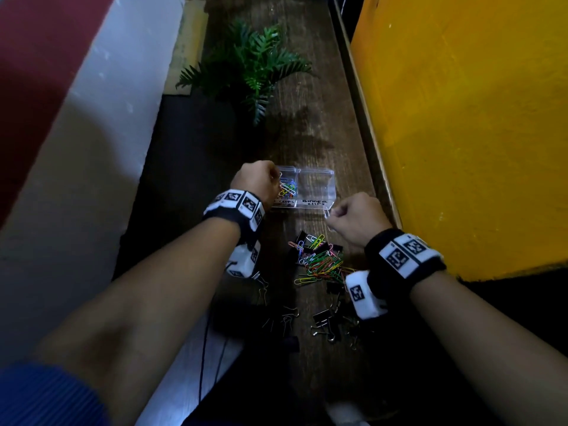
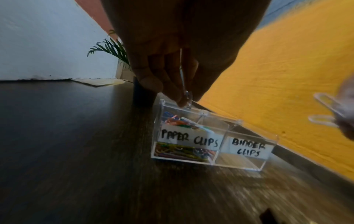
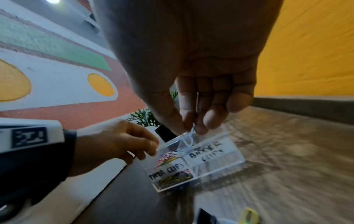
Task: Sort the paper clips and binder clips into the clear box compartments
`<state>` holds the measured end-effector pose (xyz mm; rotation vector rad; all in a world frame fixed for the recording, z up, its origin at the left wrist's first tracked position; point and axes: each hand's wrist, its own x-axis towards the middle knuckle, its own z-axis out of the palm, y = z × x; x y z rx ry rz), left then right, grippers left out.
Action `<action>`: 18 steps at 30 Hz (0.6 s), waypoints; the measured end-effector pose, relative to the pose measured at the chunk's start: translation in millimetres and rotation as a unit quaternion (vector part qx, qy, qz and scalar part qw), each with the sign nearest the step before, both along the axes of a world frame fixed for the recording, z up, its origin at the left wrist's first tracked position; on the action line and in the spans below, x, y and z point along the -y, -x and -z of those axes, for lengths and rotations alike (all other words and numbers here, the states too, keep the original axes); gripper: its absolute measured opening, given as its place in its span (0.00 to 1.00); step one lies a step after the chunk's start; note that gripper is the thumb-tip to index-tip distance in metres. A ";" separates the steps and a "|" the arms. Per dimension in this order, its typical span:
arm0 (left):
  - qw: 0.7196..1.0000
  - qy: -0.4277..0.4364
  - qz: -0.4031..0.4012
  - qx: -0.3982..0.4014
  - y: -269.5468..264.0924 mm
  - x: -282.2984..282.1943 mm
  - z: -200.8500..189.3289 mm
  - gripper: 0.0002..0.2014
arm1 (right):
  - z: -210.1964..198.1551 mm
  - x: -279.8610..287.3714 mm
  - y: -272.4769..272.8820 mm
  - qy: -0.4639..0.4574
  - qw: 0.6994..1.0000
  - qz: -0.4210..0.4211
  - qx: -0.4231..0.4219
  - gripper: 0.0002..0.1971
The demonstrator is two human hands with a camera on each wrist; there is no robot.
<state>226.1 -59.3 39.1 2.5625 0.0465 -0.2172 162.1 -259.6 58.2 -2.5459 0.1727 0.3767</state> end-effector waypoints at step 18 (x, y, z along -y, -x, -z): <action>0.997 0.036 0.069 0.004 125.2 -20.4 56.0 0.08 | 24.1 -80.0 -89.0 0.066 0.989 -0.130 0.001 0.05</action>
